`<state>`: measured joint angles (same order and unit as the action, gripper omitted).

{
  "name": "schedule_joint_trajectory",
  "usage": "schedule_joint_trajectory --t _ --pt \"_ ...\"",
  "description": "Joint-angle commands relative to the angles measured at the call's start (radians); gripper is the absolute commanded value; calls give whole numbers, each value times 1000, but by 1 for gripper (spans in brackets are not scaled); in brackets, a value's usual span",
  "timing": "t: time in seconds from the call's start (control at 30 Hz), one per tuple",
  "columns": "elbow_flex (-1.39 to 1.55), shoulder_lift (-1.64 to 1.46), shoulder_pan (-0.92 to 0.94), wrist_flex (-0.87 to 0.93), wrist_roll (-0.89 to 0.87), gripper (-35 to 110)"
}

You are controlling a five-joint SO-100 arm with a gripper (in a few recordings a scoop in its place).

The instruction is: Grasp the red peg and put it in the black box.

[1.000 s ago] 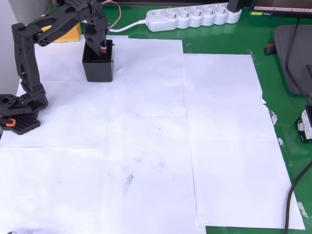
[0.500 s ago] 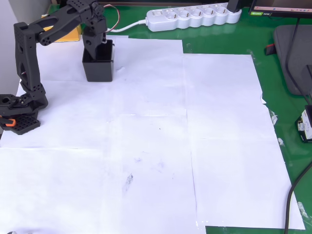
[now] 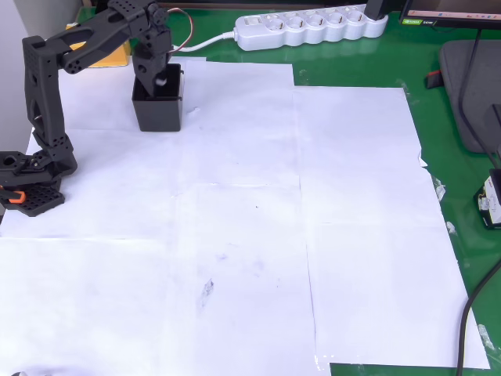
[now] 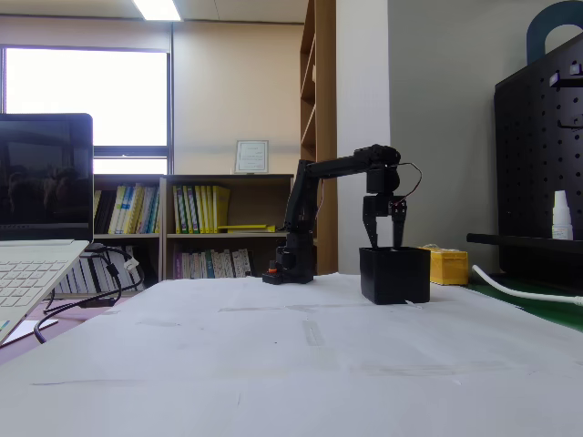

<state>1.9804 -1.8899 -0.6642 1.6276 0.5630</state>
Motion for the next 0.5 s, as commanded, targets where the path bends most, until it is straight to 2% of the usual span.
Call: schedule_joint_trajectory --t 0.0,0.23,0.47 --pt "138 37 3 60 12 0" --pt "347 184 38 230 132 0" --pt "341 436 215 229 345 0"
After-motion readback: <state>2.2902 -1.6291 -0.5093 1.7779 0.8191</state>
